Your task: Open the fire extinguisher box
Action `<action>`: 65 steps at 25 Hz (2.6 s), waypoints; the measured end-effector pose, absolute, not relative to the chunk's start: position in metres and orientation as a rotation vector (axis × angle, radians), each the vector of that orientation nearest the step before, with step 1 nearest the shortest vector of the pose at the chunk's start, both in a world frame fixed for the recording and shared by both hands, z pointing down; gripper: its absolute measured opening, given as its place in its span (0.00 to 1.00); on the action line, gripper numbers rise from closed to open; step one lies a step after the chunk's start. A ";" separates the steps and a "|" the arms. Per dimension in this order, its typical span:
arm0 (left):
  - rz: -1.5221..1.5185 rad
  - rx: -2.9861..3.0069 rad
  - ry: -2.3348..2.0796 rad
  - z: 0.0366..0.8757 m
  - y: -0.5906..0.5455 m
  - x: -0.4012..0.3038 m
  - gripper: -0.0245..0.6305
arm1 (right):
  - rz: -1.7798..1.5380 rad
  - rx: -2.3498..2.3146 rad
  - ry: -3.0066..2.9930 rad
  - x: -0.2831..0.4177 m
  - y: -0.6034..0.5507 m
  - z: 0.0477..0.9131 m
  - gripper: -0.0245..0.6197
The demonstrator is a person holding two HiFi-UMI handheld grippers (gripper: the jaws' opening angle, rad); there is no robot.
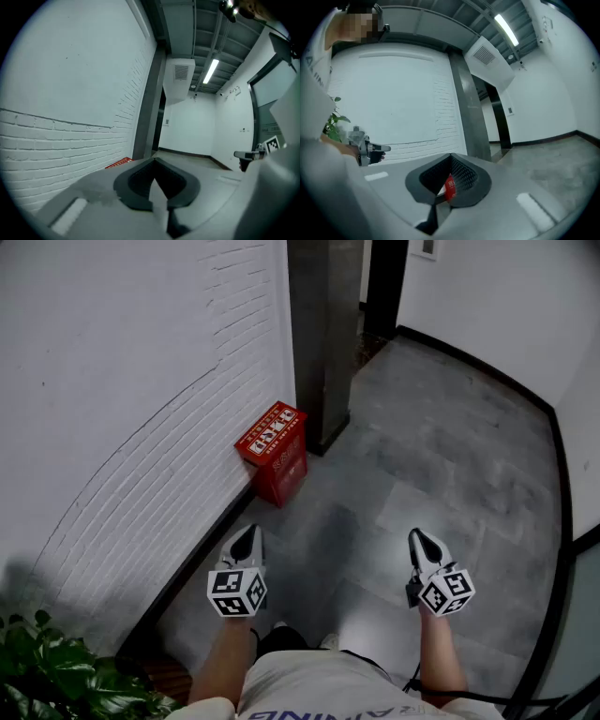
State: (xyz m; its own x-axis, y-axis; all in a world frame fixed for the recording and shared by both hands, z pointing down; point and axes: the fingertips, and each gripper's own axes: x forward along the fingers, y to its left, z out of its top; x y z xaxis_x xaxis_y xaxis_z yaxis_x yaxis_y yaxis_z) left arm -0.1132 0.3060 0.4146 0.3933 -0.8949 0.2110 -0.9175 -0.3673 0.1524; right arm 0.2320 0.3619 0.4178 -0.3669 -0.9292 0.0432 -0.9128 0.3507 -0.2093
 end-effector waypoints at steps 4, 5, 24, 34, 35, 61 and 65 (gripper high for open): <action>0.151 2.392 -1.615 0.419 0.294 -0.102 0.04 | -0.310 -1.686 2.552 0.237 0.350 0.426 0.05; 0.150 2.394 -1.616 0.420 0.288 -0.098 0.04 | -0.310 -1.680 2.551 0.240 0.343 0.426 0.05; 0.158 2.334 -1.601 0.447 -0.027 -0.087 0.04 | -0.320 -1.648 2.650 0.242 0.023 0.427 0.05; 0.118 2.206 -1.731 0.451 -0.128 -0.131 0.04 | -0.288 -1.445 2.808 0.185 -0.137 0.415 0.05; 0.110 2.189 -1.755 0.452 -0.135 -0.136 0.04 | -0.286 -1.414 2.826 0.179 -0.152 0.415 0.05; 0.089 1.373 -2.384 0.504 -0.190 -0.170 0.04 | -0.380 -0.342 3.308 0.059 -0.424 0.490 0.05; 0.139 1.340 -2.362 0.547 -0.177 -0.173 0.04 | -0.386 -0.325 3.367 0.054 -0.425 0.528 0.05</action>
State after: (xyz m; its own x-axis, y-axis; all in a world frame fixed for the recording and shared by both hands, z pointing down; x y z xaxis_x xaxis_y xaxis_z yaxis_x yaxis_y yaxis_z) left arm -0.1726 -0.1767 0.5472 -0.4478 -0.7973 0.4047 -0.8394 0.5308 0.1170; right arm 0.0543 -0.4246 0.5285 -0.9477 -0.1560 0.2783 -0.2150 0.9568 -0.1957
